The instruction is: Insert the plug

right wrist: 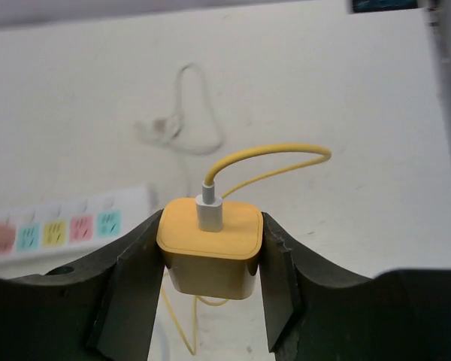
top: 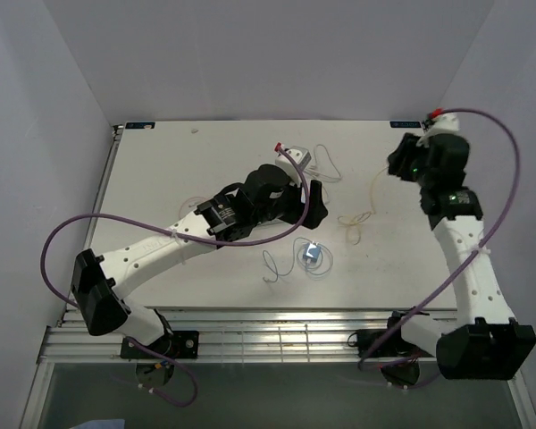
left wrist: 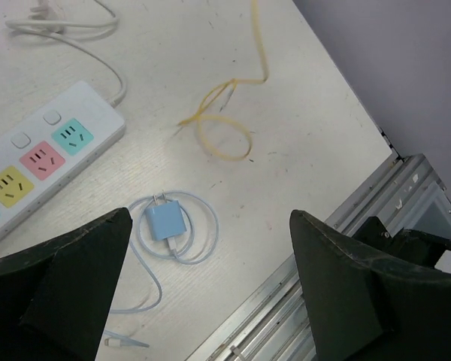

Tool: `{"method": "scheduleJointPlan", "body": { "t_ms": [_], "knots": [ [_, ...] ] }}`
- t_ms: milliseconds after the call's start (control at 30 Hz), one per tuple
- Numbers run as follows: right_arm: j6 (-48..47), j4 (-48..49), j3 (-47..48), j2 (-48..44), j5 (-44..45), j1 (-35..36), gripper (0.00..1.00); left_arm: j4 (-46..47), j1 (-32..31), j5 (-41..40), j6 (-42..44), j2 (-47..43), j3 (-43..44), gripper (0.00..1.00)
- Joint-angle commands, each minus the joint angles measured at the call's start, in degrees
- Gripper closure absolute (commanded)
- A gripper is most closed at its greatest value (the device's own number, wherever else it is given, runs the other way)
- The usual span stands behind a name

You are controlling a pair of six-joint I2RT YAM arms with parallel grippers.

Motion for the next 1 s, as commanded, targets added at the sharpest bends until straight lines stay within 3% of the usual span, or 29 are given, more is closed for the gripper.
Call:
{"method": "scheduleJointPlan", "body": {
  "t_ms": [0, 67, 133, 200, 333, 400, 600, 700, 833, 967],
  "knots": [
    [7.19, -6.14, 14.1, 7.09, -8.87, -20.0, 0.92, -3.24, -0.48, -4.21, -0.08, -3.8, 3.34, 0.02],
    [9.49, -9.77, 23.09, 10.53, -10.6, -28.44, 0.92, -3.94, -0.4, -6.13, 0.1, -4.42, 3.52, 0.02],
    [9.85, -8.81, 26.52, 10.37, -9.11, -29.36, 0.92, -4.03, -0.05, -7.99, -0.34, -4.94, 2.65, 0.02],
    [10.12, -7.58, 26.36, 10.46, -14.08, -29.36, 0.92, -4.29, 1.27, -10.19, -1.31, -6.0, 0.45, 0.02],
    [12.48, -0.48, 15.67, 9.5, -21.93, -27.79, 0.92, -5.7, 6.62, -7.74, -5.96, -8.37, -4.11, 0.02],
    [13.71, 7.52, 6.0, 8.7, -22.99, -26.55, 0.92, -6.05, 10.22, -6.77, -9.12, -10.73, -8.66, 0.02],
    [16.7, 22.09, -9.12, 10.71, -18.0, -15.76, 0.92, -8.51, 16.65, -7.9, -16.85, -18.03, -18.88, 0.02],
    [18.46, 26.77, -11.69, 13.61, -15.1, -7.85, 0.92, -10.36, 18.67, -9.14, -18.53, -22.08, -22.48, 0.02],
    [20.83, 41.16, -17.3, 16.6, -12.02, 1.64, 0.92, -11.33, 22.45, -8.61, -22.21, -23.67, -26.35, 0.02],
    [20.23, 48.22, -17.94, 19.5, -4.82, 8.5, 0.92, -6.95, 27.46, -2.48, -23.81, -23.58, -30.91, 0.02]
  ]
}}
